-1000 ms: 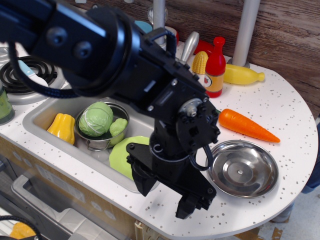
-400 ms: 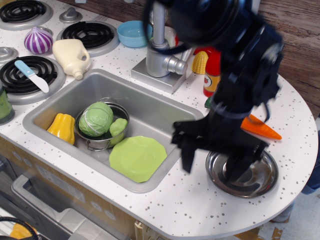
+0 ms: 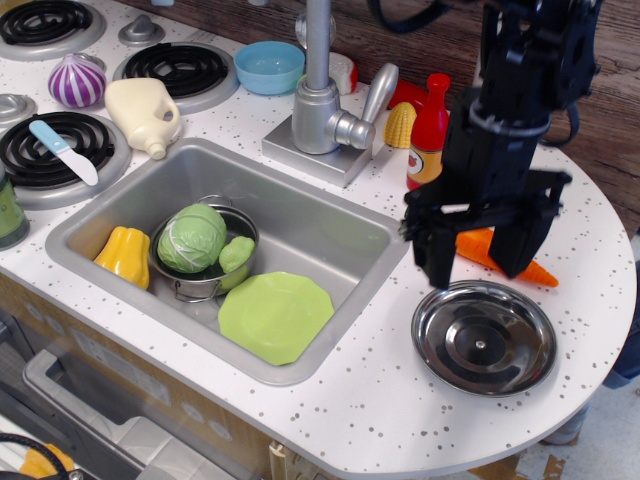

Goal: Put carrot on plate

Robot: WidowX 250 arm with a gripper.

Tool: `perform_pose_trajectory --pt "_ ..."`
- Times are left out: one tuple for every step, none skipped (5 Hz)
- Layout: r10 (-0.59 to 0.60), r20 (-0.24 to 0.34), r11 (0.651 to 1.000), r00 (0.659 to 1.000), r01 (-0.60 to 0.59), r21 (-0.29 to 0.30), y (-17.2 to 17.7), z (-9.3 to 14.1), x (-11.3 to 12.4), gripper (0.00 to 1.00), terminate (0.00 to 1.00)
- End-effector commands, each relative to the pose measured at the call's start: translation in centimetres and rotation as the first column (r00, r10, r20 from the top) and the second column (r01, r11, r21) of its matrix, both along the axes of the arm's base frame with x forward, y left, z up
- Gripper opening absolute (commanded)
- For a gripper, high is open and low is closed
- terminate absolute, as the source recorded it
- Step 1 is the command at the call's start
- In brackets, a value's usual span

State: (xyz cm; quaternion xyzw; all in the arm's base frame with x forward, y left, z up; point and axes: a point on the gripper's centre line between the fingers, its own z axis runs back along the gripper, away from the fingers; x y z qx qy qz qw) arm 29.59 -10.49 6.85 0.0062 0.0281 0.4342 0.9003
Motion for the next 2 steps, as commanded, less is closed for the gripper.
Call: perform_pose_trajectory --pt "0.142 0.124 0.989 0.982 -0.147 0.025 -0.4 1.7 3.6 1.00 0.00" --pt "0.176 0.170 0.978 0.970 -0.192 0.081 -0.9 1.5 5.6 1.00 0.00"
